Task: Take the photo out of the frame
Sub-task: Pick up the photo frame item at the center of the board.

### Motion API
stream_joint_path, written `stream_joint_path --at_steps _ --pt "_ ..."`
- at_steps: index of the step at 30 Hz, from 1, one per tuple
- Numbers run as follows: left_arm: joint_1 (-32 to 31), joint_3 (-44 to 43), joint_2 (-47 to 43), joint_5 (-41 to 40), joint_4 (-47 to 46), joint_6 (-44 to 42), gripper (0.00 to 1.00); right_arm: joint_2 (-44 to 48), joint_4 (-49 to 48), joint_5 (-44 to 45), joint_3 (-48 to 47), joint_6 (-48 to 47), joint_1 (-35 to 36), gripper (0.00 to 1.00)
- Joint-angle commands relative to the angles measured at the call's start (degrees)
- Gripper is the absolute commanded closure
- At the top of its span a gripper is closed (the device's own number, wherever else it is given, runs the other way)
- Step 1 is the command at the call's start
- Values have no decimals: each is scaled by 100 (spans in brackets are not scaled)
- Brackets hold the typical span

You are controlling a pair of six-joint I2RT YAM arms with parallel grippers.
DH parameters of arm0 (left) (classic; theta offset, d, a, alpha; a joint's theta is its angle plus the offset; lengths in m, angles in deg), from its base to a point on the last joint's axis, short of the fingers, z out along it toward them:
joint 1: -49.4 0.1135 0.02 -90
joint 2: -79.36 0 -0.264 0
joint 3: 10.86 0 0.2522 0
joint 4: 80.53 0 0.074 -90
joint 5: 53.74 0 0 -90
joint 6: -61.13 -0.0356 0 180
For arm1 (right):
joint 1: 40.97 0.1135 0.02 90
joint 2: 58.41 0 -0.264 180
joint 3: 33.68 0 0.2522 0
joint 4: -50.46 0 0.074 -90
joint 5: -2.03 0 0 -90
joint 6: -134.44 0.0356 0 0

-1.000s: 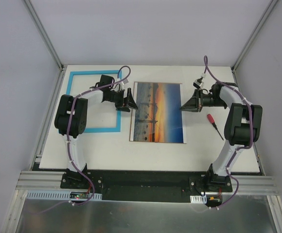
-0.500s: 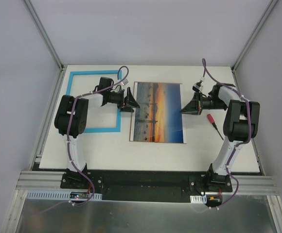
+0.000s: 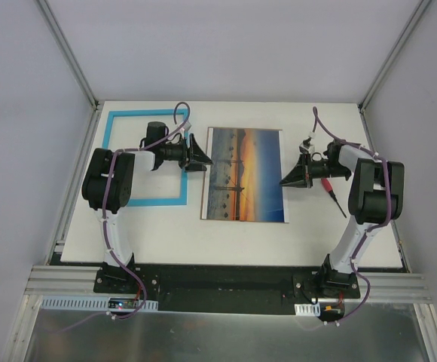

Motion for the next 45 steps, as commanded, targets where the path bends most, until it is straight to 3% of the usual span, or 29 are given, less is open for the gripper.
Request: stream_joint_path --at_steps 1,8,15,27,31,37,40,45 --pt "-108 96 -368 697 -930 580 36 325 -1132 395 19 846 56 99" --pt "-108 166 -359 776 -1248 836 41 299 -1141 650 45 828 82 99" --pt "-82 184 -395 776 -1301 889 53 238 -1149 791 54 810 117 97" --pt "15 132 -412 504 -686 511 87 194 -1123 879 45 740 152 78" --pt "68 -61 -473 250 296 -68 94 202 -1114 957 54 679 170 59" --pt "287 -369 -535 73 1404 -833 95 141 -982 1098 10 521 240 30" --pt "419 -580 -526 90 1976 -1290 95 97 -956 1212 -8 477 293 20" --pt "735 -765 -614 222 2557 -1774 95 27 -877 1362 -51 406 363 13"
